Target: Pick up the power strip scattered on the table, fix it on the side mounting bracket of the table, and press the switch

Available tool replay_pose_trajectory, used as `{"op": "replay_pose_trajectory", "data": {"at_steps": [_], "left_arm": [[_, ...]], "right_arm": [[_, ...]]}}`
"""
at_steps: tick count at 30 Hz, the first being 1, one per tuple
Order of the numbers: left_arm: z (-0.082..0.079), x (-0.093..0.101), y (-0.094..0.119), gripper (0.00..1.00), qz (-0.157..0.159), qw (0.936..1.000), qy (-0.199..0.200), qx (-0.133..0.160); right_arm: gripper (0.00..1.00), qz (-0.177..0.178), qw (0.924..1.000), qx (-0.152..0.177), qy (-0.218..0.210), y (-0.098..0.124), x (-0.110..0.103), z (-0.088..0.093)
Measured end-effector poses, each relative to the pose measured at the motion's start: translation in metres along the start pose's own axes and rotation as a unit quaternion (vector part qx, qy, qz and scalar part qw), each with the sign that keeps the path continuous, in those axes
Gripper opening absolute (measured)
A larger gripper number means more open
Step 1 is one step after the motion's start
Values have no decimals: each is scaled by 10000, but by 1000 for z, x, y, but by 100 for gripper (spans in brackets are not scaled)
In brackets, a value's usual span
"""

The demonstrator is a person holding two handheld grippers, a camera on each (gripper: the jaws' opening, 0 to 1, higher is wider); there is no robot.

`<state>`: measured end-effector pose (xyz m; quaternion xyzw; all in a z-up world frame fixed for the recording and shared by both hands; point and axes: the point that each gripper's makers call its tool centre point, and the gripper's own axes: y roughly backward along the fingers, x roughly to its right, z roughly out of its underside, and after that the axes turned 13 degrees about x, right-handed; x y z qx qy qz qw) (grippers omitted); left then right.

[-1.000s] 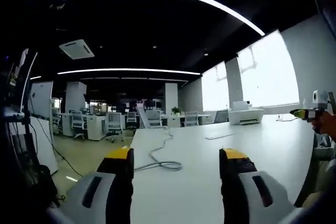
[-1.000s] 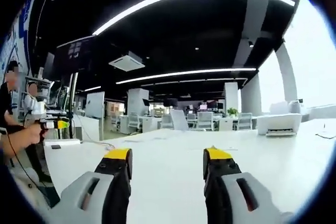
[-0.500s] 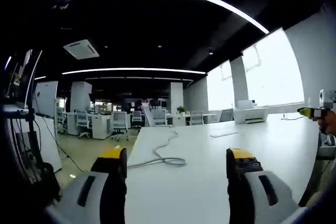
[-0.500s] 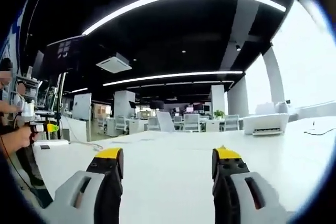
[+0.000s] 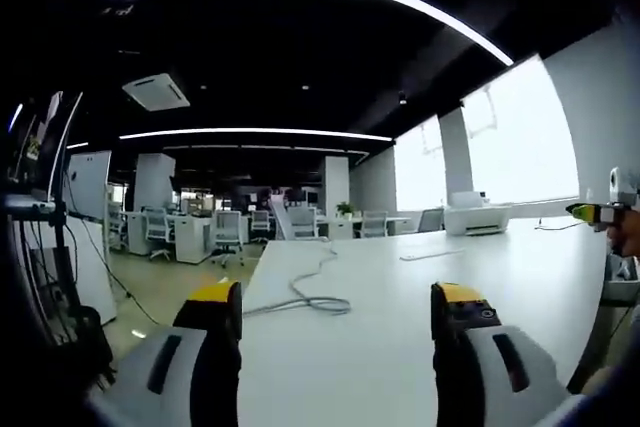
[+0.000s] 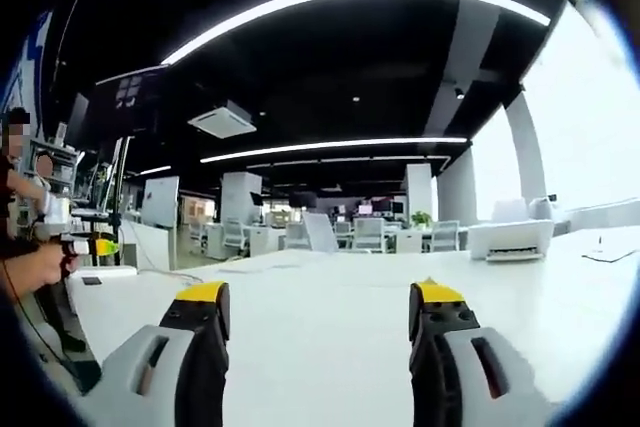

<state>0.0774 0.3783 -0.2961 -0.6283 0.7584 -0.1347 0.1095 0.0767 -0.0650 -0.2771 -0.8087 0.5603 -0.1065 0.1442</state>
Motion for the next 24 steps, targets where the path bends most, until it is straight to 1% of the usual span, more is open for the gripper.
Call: {"op": "replay_pose_trajectory", "data": {"at_steps": [4,9,16,24], "left_arm": [[-2,-1,0,81,-18,10000,4,14],[-2,2,1,81,-16,10000,30,25],[-4,7,-1,80,30,10000,51,44],[-7,7,-2,79,47,9999,63,80]], "right_arm": [[69,-19,10000,-2,-7,1,-1,0],[70,71,10000,-12,-44,6,4,1],[70,102,9999,-17,2,11,7,-4],[71,137,9999,-79,2,14,8,-3]]}}
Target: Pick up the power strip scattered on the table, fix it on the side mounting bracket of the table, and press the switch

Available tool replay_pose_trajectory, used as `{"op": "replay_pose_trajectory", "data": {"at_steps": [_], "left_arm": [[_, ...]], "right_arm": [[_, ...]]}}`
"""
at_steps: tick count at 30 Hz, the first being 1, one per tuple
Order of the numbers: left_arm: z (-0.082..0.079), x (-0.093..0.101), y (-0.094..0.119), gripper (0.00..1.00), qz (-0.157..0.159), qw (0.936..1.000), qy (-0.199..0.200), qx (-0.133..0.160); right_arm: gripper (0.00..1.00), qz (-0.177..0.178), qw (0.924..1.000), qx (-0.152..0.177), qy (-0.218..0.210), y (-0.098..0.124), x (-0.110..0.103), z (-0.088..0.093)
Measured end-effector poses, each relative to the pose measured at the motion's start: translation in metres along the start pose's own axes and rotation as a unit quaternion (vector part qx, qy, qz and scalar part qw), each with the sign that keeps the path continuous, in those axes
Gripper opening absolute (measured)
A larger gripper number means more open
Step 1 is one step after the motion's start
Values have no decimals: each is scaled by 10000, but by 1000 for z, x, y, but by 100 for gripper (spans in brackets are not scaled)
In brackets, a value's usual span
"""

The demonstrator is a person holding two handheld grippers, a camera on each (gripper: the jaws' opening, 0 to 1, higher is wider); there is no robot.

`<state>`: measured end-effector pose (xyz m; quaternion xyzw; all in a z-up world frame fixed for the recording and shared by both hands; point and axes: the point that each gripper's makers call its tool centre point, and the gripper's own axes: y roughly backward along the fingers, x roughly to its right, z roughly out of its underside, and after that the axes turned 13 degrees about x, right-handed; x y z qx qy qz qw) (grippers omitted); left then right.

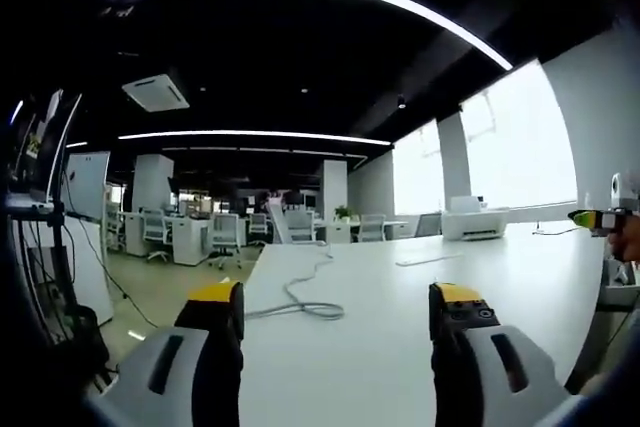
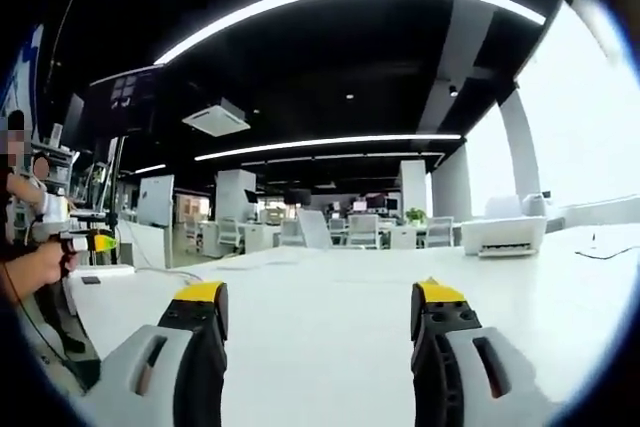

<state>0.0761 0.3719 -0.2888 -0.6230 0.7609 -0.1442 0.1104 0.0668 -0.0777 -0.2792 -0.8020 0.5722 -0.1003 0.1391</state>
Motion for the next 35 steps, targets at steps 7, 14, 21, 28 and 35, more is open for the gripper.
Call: {"op": "replay_pose_trajectory", "data": {"at_steps": [7,14,21,28,35], "left_arm": [[4,0,0,78,-9,10000,75,-34],[5,1,0,78,12,10000,65,-53],[4,-1,0,78,-21,10000,83,-26],[5,0,0,78,-23,10000,84,-28],[5,1,-1,79,-22,9999,103,-47]], "right_arm": [[71,-28,10000,-46,-41,-1,-2,2],[71,-84,9999,-21,-61,-2,-7,1],[71,-94,9999,-9,-40,-1,-6,-2],[70,-83,10000,-5,-40,0,-5,-2],[70,-68,10000,-9,-45,0,-3,-2]]}}
